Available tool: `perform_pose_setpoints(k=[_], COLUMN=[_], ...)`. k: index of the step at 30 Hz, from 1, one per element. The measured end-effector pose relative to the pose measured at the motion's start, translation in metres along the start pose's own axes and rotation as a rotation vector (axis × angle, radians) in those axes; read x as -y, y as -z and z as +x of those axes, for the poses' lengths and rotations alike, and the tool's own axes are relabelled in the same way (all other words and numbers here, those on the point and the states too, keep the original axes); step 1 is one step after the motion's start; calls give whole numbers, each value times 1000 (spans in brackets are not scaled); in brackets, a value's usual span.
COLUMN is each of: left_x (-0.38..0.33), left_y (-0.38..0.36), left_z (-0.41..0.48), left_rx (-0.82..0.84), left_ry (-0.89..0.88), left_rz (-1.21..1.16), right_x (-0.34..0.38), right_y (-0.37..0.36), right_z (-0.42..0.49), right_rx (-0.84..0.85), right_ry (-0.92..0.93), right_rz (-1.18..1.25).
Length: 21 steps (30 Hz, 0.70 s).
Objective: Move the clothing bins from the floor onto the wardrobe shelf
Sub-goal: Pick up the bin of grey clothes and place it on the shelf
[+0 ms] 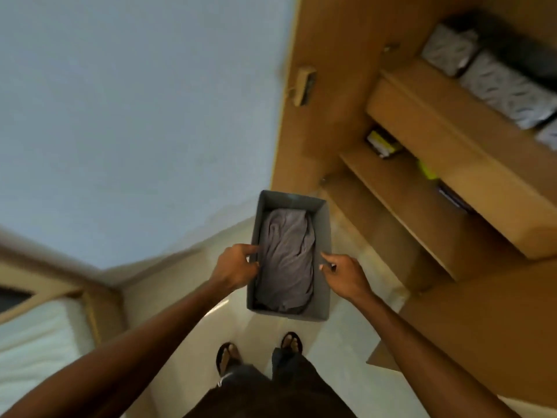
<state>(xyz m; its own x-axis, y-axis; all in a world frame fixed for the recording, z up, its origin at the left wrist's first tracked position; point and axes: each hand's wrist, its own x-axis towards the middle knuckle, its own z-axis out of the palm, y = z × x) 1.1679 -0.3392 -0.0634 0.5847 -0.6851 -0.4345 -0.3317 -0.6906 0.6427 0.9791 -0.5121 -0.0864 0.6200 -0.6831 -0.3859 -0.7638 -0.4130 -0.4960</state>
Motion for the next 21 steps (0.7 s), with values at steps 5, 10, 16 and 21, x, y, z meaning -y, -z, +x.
perform_pose_setpoints(k=[5,10,16,21], left_x=[-79,-150,-260,-335], left_y=[-14,-31,-45,-57], left_z=[70,120,175,228], left_rx=[84,114,236,223], left_ry=[-208,-324,-464,-592], left_rz=[134,150,144,209], right_x=[-42,-83,-123,-152], right_y=[46,96,173,232], right_z=[23,47,78,93], right_rx=[-158,-257,-409,-525], right_ry=[-139,-181,-241,-296], right_rz=[100,157,196,299])
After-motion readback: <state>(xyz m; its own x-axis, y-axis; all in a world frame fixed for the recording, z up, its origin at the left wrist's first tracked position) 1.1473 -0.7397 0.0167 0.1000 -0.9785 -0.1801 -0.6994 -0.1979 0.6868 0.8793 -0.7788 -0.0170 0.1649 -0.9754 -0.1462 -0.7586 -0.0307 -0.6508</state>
